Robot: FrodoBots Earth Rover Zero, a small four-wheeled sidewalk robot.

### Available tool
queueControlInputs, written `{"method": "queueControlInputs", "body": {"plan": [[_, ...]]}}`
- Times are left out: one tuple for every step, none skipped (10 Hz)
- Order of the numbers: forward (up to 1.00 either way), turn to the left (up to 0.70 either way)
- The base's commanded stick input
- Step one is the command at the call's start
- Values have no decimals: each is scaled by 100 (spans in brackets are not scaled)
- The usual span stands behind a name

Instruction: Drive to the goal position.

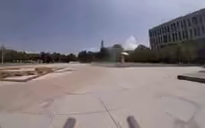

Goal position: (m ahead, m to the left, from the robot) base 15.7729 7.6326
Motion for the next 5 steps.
{"method": "queueControlInputs", "body": {"plan": [[100,-11],[100,-27],[100,-26],[100,-11],[100,0]]}}
